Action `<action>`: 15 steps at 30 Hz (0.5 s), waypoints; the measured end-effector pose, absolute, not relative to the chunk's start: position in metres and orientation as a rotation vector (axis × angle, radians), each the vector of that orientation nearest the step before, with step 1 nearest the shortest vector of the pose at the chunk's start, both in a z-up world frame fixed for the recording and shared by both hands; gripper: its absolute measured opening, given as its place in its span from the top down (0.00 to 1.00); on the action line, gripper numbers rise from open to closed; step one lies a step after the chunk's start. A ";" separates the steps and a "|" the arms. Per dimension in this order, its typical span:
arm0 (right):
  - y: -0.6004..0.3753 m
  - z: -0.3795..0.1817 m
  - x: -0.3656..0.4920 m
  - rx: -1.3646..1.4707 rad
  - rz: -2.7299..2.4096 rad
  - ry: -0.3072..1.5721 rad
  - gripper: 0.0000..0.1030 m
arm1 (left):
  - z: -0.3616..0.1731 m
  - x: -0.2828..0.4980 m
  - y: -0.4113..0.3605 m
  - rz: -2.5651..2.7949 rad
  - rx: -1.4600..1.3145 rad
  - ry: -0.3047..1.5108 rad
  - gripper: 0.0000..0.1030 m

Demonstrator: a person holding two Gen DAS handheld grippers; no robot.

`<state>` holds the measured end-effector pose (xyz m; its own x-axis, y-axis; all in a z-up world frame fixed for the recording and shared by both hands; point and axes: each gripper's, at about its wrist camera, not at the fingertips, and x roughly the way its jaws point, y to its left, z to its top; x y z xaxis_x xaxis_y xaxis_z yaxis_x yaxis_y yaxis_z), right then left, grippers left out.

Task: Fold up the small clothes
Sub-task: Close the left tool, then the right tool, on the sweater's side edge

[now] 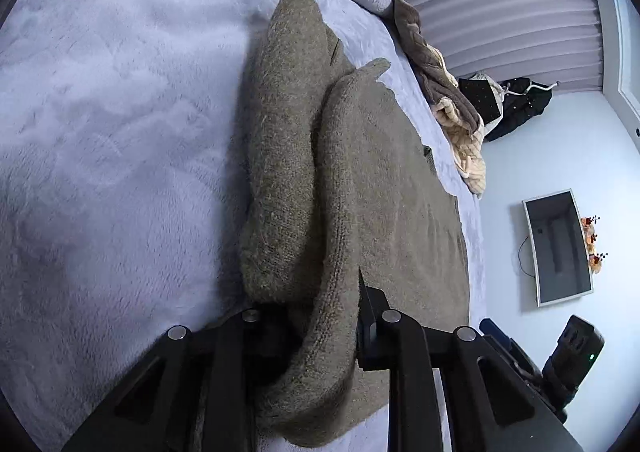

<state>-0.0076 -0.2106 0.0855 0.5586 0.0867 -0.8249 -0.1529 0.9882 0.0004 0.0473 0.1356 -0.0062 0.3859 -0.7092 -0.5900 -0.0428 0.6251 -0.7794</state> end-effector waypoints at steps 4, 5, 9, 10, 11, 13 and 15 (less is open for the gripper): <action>-0.184 0.094 0.038 -0.031 0.200 1.004 0.22 | -0.003 0.039 0.127 -0.460 -0.726 1.027 0.76; -0.175 0.095 0.053 -0.006 0.224 1.021 0.22 | -0.002 0.038 0.125 -0.451 -0.707 1.011 0.76; -0.124 0.088 0.111 0.056 0.301 1.086 0.21 | -0.002 0.036 0.119 -0.425 -0.659 0.969 0.76; -0.110 0.084 0.123 0.062 0.315 1.106 0.21 | -0.001 0.036 0.116 -0.419 -0.641 0.961 0.76; -0.095 0.077 0.136 0.066 0.327 1.131 0.21 | 0.000 0.035 0.113 -0.410 -0.619 0.953 0.76; -0.068 0.061 0.159 0.063 0.338 1.187 0.21 | 0.002 0.036 0.108 -0.401 -0.592 0.942 0.76; -0.047 0.046 0.176 0.067 0.323 1.224 0.21 | 0.002 0.036 0.106 -0.402 -0.588 0.936 0.76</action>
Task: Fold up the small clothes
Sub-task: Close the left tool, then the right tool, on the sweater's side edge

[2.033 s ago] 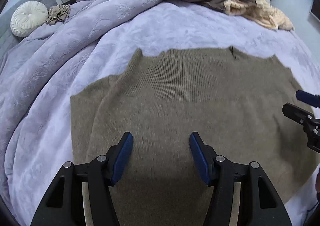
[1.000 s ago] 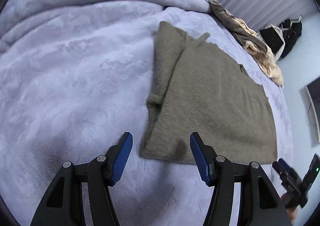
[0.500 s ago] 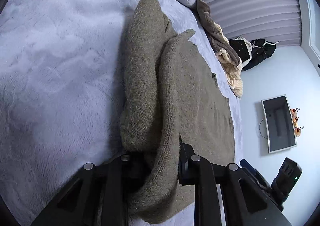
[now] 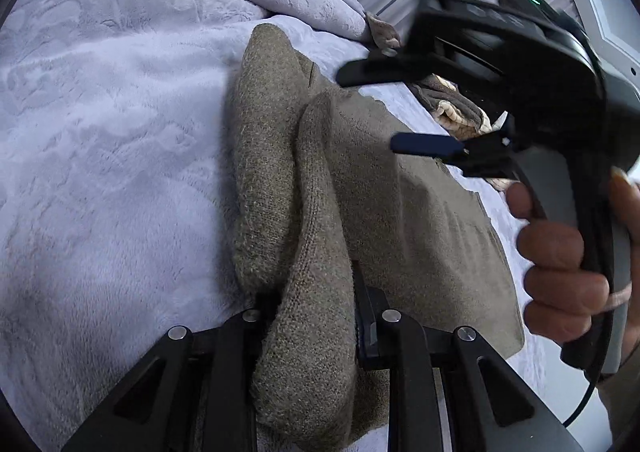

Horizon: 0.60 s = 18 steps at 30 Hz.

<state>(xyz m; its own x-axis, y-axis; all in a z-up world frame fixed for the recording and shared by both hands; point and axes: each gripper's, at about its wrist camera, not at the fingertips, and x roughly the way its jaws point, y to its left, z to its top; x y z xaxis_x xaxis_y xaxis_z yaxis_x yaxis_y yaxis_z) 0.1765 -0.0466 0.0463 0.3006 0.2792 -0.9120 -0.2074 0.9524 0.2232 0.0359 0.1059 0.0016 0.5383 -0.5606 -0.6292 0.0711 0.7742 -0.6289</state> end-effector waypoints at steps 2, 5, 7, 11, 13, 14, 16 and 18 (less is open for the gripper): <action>-0.030 0.038 0.189 0.090 0.327 1.250 0.21 | 0.000 0.038 0.104 -0.409 -0.597 0.932 0.76; -0.010 0.035 0.198 0.129 0.355 1.262 0.20 | -0.001 0.032 0.108 -0.412 -0.592 0.921 0.76; 0.006 0.031 0.201 0.088 0.334 1.276 0.15 | -0.001 0.032 0.106 -0.409 -0.588 0.916 0.76; 0.040 0.019 0.201 -0.114 0.284 1.297 0.06 | -0.001 0.031 0.104 -0.410 -0.590 0.916 0.76; 0.053 0.015 0.195 -0.236 0.248 1.281 0.15 | -0.001 0.028 0.104 -0.409 -0.592 0.918 0.76; 0.056 0.014 0.192 -0.291 0.223 1.274 0.31 | -0.001 0.027 0.103 -0.405 -0.589 0.920 0.76; 0.052 0.018 0.189 -0.311 0.225 1.262 0.46 | 0.003 0.026 0.099 -0.387 -0.568 0.933 0.76; 0.039 0.024 0.190 -0.280 0.244 1.269 0.68 | 0.012 0.025 0.095 -0.361 -0.538 0.950 0.76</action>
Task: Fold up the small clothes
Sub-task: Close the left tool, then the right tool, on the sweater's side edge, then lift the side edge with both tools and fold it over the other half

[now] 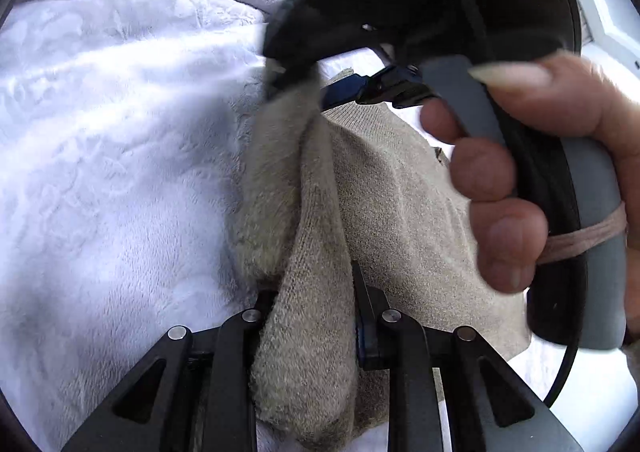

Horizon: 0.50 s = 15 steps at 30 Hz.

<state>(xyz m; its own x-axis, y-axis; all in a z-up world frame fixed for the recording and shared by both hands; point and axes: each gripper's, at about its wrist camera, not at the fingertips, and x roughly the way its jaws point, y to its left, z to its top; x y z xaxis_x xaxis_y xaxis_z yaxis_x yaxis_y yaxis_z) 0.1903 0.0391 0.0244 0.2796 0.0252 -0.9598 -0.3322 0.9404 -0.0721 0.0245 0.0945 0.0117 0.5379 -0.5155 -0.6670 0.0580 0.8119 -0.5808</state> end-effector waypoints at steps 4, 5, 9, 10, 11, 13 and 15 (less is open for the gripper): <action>0.018 0.041 0.191 -0.208 0.328 1.279 0.79 | 0.032 0.025 0.080 -0.317 -0.500 0.981 0.76; 0.015 0.044 0.191 -0.203 0.340 1.279 0.80 | 0.038 0.026 0.076 -0.301 -0.481 0.991 0.76; 0.007 0.053 0.193 -0.189 0.384 1.282 0.81 | 0.056 0.029 0.056 -0.258 -0.397 1.010 0.77; 0.003 0.055 0.193 -0.179 0.392 1.284 0.81 | 0.059 0.031 0.051 -0.247 -0.374 1.015 0.77; 0.000 0.057 0.193 -0.168 0.399 1.286 0.81 | 0.062 0.032 0.045 -0.236 -0.351 1.022 0.77; -0.007 0.063 0.194 -0.146 0.413 1.288 0.82 | 0.066 0.033 0.035 -0.216 -0.316 1.032 0.77; -0.015 0.069 0.196 -0.126 0.431 1.284 0.82 | 0.069 0.034 0.026 -0.200 -0.293 1.045 0.77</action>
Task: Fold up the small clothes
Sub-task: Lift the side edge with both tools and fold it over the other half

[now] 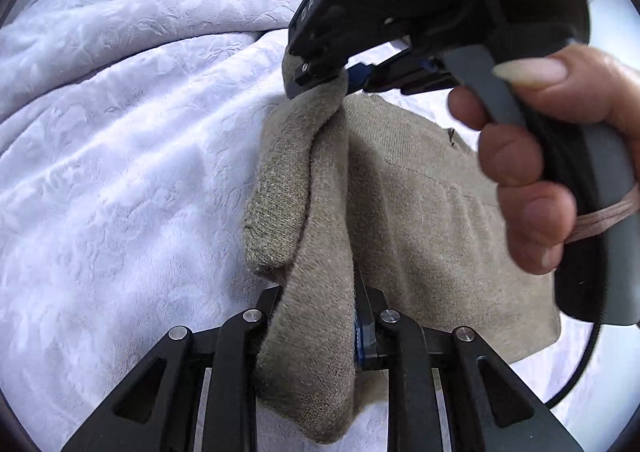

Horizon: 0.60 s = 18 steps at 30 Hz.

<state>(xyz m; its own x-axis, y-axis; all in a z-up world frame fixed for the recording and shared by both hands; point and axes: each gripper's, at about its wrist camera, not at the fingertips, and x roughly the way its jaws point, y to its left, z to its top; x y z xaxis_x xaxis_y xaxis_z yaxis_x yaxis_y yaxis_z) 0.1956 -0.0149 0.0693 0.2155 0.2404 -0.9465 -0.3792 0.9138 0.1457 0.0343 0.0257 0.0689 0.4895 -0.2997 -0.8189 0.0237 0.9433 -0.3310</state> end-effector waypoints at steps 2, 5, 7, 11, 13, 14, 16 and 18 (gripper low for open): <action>-0.025 0.075 0.195 -0.119 0.444 1.276 0.82 | 0.073 0.036 0.010 -0.183 -0.261 1.053 0.77; -0.037 0.083 0.196 -0.094 0.457 1.269 0.82 | 0.078 0.036 -0.001 -0.166 -0.220 1.063 0.77; -0.045 0.085 0.199 -0.075 0.464 1.264 0.82 | 0.081 0.040 -0.016 -0.152 -0.197 1.067 0.77; -0.067 0.093 0.199 -0.043 0.487 1.249 0.82 | 0.090 0.040 -0.046 -0.115 -0.141 1.070 0.77; -0.079 0.097 0.198 -0.024 0.502 1.243 0.82 | 0.095 0.039 -0.063 -0.094 -0.099 1.071 0.77; -0.085 0.099 0.198 -0.015 0.509 1.243 0.82 | 0.097 0.039 -0.073 -0.073 -0.069 1.074 0.77; -0.096 0.102 0.199 0.004 0.522 1.246 0.82 | 0.100 0.037 -0.094 -0.052 -0.023 1.080 0.77; -0.108 0.107 0.201 0.002 0.530 1.239 0.83 | 0.103 0.036 -0.117 -0.055 0.018 1.074 0.77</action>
<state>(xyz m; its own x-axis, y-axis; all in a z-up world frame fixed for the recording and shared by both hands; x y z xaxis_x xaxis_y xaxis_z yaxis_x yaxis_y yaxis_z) 0.2006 -0.1081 0.1074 0.2217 0.3843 -0.8962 -0.3824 0.8797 0.2827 0.0357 -0.1167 0.1029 0.4751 -0.0359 -0.8792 0.0536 0.9985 -0.0118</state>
